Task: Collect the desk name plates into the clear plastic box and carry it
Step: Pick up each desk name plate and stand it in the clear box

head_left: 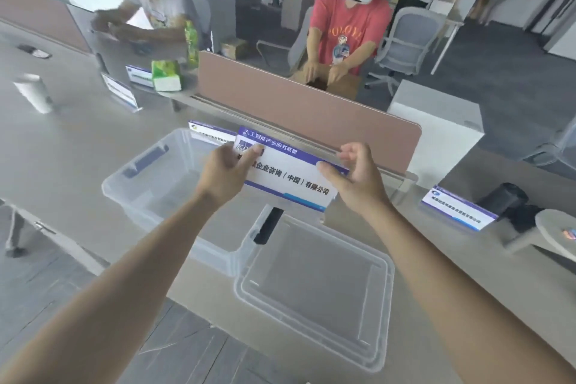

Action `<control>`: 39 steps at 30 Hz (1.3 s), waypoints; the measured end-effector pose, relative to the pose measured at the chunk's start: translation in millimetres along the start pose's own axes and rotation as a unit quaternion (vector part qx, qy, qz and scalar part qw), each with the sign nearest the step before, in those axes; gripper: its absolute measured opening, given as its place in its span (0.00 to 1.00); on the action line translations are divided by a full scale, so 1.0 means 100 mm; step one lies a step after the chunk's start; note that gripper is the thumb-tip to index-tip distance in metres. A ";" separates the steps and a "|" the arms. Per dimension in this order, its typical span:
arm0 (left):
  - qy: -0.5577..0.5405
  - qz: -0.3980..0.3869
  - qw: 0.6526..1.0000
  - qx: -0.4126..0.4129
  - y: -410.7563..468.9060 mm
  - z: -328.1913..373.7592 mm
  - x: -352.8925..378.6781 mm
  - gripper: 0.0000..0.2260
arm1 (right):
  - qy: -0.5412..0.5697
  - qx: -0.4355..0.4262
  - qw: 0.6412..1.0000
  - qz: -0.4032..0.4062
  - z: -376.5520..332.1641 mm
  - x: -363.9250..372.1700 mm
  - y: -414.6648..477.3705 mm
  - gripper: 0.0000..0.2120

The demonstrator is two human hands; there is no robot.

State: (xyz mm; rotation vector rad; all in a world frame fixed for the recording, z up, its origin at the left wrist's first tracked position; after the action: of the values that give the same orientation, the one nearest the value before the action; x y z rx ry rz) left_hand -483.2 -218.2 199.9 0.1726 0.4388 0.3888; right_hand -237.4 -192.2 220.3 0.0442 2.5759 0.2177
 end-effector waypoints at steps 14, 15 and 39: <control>0.070 -0.086 0.994 -0.012 0.46 -0.49 -0.83 0.37 | -0.173 -0.136 0.912 -0.345 -0.91 1.46 0.35 0.19; 0.084 -0.096 0.992 -0.018 0.55 -0.50 -0.84 0.35 | -0.154 -0.135 0.917 -0.341 -0.85 1.55 0.40 0.18; 0.108 -0.309 0.944 0.033 2.08 -1.68 -1.04 0.13 | -0.339 -0.064 0.896 -0.280 -0.94 2.86 1.21 0.22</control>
State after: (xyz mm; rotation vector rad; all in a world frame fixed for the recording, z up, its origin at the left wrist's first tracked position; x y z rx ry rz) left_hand -713.2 -56.9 140.3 0.0492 0.6939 -0.2289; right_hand -531.7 -65.1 169.4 -0.5676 1.7771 0.1200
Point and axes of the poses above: each hand's wrist, its own y-axis towards the middle knuckle, its own x-axis out of the palm, z = x × y, the point moved 3 cm from there along y, towards the middle knuckle, and after that the axes turned 4 degrees about z, right-handed, at the moved point
